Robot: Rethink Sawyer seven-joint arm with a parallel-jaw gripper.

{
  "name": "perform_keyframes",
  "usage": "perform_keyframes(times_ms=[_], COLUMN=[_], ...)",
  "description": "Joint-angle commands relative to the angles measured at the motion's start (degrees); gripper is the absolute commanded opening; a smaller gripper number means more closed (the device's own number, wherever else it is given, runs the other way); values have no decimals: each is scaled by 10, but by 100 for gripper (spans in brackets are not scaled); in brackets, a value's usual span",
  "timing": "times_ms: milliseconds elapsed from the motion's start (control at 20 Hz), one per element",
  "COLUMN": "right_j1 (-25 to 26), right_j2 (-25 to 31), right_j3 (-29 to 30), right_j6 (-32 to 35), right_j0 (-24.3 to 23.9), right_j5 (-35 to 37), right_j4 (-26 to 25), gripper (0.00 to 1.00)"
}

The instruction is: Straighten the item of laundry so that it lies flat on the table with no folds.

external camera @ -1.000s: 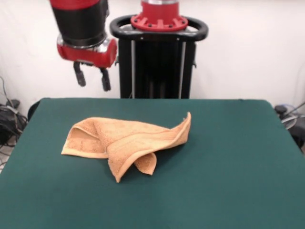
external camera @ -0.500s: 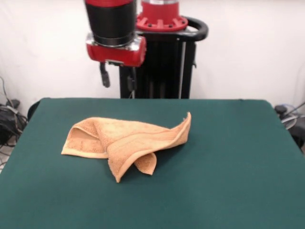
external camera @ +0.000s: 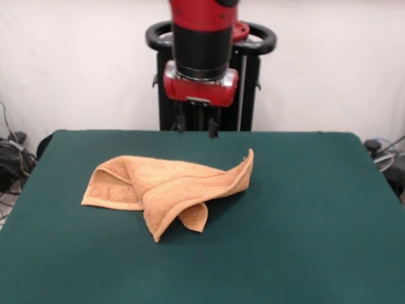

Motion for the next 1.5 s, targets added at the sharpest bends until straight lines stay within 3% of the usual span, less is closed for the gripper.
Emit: perform_keyframes(times_ms=[50,950,1500], right_j1=[38,100,134], right_j2=[-52,-124,-125], right_j3=[57,89,134], right_j6=[219,243,256], right_j0=[48,107,127], right_j5=[-69,-207,-296], right_j4=[41,79,152], gripper=[100,100,100])
